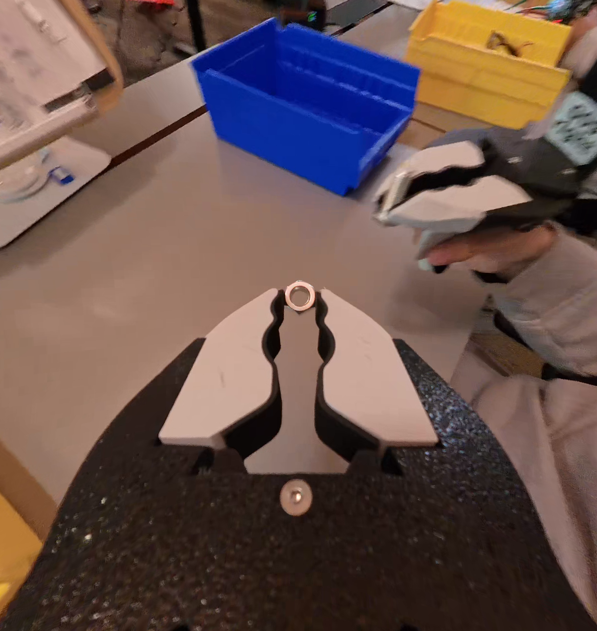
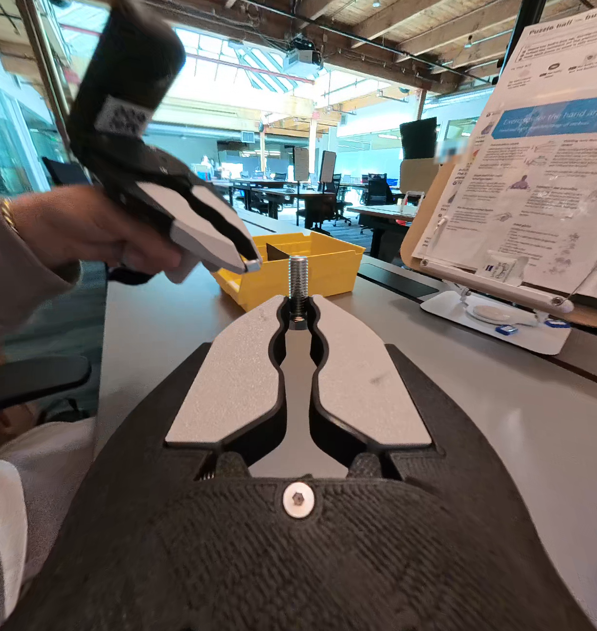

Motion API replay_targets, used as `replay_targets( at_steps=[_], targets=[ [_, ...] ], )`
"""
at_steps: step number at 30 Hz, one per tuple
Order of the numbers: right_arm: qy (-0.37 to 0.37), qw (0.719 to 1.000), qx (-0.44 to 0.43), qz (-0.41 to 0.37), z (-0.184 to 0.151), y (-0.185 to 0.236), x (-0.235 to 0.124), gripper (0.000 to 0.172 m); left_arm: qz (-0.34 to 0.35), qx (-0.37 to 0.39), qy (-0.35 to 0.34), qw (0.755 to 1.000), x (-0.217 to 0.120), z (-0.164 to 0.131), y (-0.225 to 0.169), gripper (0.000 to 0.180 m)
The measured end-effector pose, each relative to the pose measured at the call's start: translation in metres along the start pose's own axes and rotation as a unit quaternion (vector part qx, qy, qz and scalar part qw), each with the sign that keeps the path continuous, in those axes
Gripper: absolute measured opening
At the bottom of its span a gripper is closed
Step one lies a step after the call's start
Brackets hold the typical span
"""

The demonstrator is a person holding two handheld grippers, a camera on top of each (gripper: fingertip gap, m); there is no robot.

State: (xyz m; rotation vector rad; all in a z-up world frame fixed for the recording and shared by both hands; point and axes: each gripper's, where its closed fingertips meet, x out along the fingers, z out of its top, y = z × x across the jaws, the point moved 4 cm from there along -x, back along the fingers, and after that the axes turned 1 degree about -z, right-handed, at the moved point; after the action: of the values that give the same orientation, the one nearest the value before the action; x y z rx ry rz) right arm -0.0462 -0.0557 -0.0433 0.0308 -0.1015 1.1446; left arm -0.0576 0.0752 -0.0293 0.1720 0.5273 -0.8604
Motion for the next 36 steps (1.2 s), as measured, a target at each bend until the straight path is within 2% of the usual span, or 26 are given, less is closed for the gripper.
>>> replay_targets(
  at_steps=[1,6,12,19,24,30,36],
  targets=[
    [0.002,1.0,-0.007,0.003,-0.001,0.0,0.0,0.009,-0.018,0.013,0.0,1.0,0.0,0.007,-0.008,0.017],
    [0.016,0.999,-0.026,0.028,-0.01,0.003,0.003,0.009,-0.089,0.086,0.015,0.992,0.0,0.032,-0.037,0.017],
    [0.01,0.998,-0.033,0.052,-0.013,0.01,0.01,0.009,-0.099,0.159,0.055,0.981,0.012,0.048,-0.043,0.017],
    [0.003,0.997,-0.035,0.065,-0.01,0.016,0.013,0.009,-0.119,0.16,0.063,0.978,0.022,0.044,-0.038,0.017],
    [0.028,0.996,-0.057,0.063,-0.014,0.019,0.015,0.009,-0.132,0.155,0.066,0.977,0.026,0.037,-0.038,0.017],
    [0.01,0.997,-0.027,0.074,-0.011,0.018,0.013,0.009,-0.126,0.178,0.074,0.973,0.024,0.038,-0.037,0.017],
    [0.023,0.996,-0.049,0.07,-0.015,0.018,0.014,0.009,-0.137,0.185,0.097,0.968,0.027,0.035,-0.038,0.017]
  ],
)
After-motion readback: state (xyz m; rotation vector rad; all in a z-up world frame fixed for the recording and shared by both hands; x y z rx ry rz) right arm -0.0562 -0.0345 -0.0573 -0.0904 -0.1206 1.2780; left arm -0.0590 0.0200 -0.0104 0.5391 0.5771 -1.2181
